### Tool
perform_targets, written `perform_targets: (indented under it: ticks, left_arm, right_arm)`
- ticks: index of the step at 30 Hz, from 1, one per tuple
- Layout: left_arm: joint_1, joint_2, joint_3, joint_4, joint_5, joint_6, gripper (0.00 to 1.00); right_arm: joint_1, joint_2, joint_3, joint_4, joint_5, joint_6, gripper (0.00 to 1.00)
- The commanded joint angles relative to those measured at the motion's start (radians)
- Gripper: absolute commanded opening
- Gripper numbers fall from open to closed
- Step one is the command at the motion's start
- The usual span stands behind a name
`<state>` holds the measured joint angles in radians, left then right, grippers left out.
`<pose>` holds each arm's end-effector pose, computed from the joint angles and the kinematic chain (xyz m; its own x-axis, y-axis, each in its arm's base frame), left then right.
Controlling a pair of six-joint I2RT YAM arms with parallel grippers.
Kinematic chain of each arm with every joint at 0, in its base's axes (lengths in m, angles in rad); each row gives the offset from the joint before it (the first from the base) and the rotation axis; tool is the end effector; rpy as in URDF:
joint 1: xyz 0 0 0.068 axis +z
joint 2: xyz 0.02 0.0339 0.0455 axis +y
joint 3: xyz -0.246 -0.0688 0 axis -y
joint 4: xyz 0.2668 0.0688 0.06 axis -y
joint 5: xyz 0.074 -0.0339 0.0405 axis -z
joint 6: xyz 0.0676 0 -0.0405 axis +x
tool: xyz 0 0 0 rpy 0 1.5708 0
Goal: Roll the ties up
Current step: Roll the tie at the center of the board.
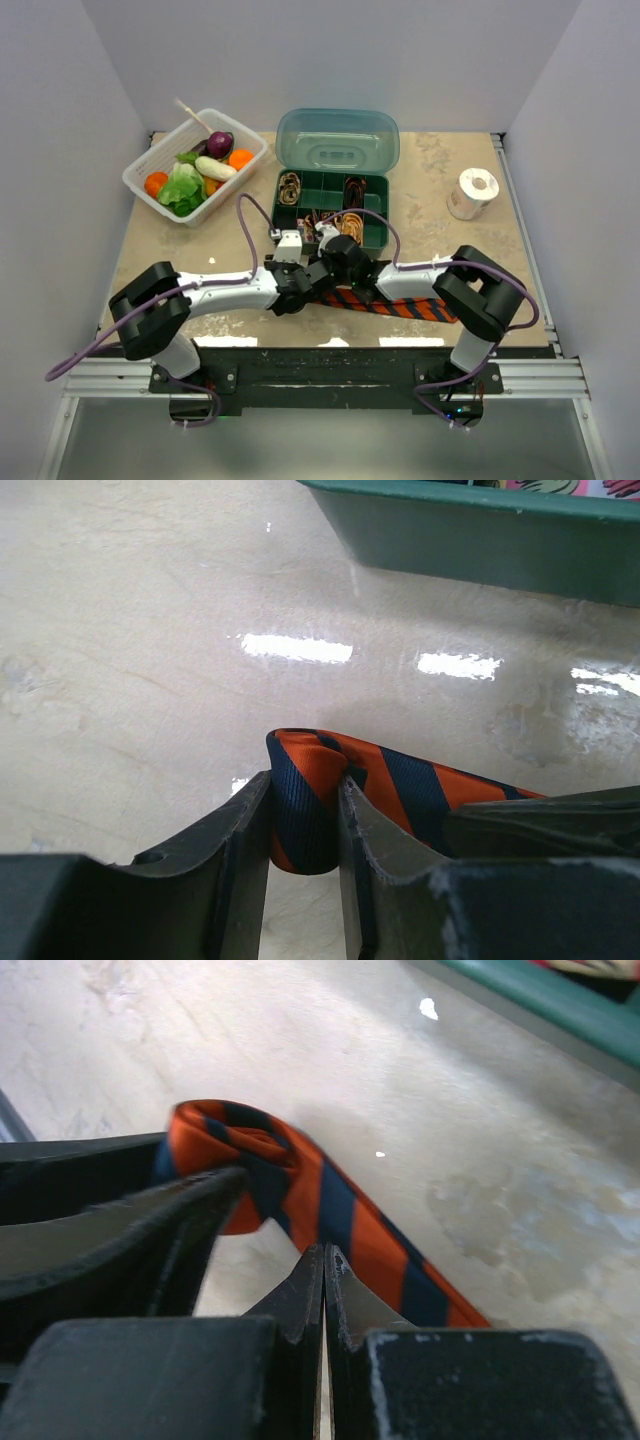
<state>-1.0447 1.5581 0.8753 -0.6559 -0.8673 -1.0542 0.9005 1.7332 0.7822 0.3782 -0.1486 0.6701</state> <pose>0.1896 -0.2239 0.1231 -0.6512 0.0013 -0.7589 -0.1921 0.9671 0.1666 0.2294 0.3055 0.0976 -0.7932 -0.0119 -0.6088 -0.4589 0.6689 0.5848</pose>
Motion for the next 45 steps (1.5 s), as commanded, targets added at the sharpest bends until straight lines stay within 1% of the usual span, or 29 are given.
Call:
perform_targets:
  ticks: [1,5,9,13,17,19,22,27,31,37,42,45]
  left_arm:
    - [-0.020,0.040,0.071,-0.149,-0.142,-0.096,0.34]
    - [-0.023,0.082,0.088,-0.177,-0.157,-0.102,0.34]
    - [-0.029,0.161,0.126,-0.198,-0.164,-0.107,0.34]
    - [-0.058,0.217,0.174,-0.217,-0.165,-0.110,0.34]
    - [-0.075,0.261,0.192,-0.197,-0.145,-0.089,0.35]
    - [-0.081,0.266,0.188,-0.153,-0.115,-0.044,0.37]
    - [-0.086,0.249,0.160,-0.056,-0.058,0.020,0.43]
    - [-0.084,0.151,0.074,0.155,0.054,0.118,0.54]
    - [-0.084,0.111,0.045,0.232,0.137,0.141,0.56]
    - [-0.080,0.083,-0.005,0.323,0.215,0.140,0.57]
    - [-0.075,0.073,-0.039,0.338,0.237,0.117,0.57]
    - [-0.074,0.036,-0.056,0.335,0.231,0.105,0.57]
  right_arm:
    - [-0.026,-0.060,-0.023,-0.015,0.029,-0.027,0.00]
    - [-0.044,-0.072,-0.043,-0.018,0.027,-0.030,0.00]
    - [-0.060,-0.087,-0.070,-0.013,0.023,-0.030,0.00]
    - [-0.075,-0.104,-0.086,-0.013,0.018,-0.030,0.00]
    - [-0.080,-0.115,-0.090,-0.021,0.020,-0.032,0.00]
    - [-0.081,-0.118,-0.090,-0.024,0.018,-0.035,0.00]
    - [-0.086,-0.121,-0.095,-0.025,0.018,-0.037,0.00]
    - [-0.086,-0.119,-0.100,-0.021,0.017,-0.037,0.00]
    - [-0.087,-0.116,-0.101,-0.018,0.011,-0.038,0.00]
    - [-0.087,-0.115,-0.098,-0.015,0.000,-0.043,0.00]
    - [-0.086,-0.110,-0.092,-0.009,-0.022,-0.055,0.00]
    - [-0.086,-0.115,-0.089,0.007,-0.046,-0.058,0.00]
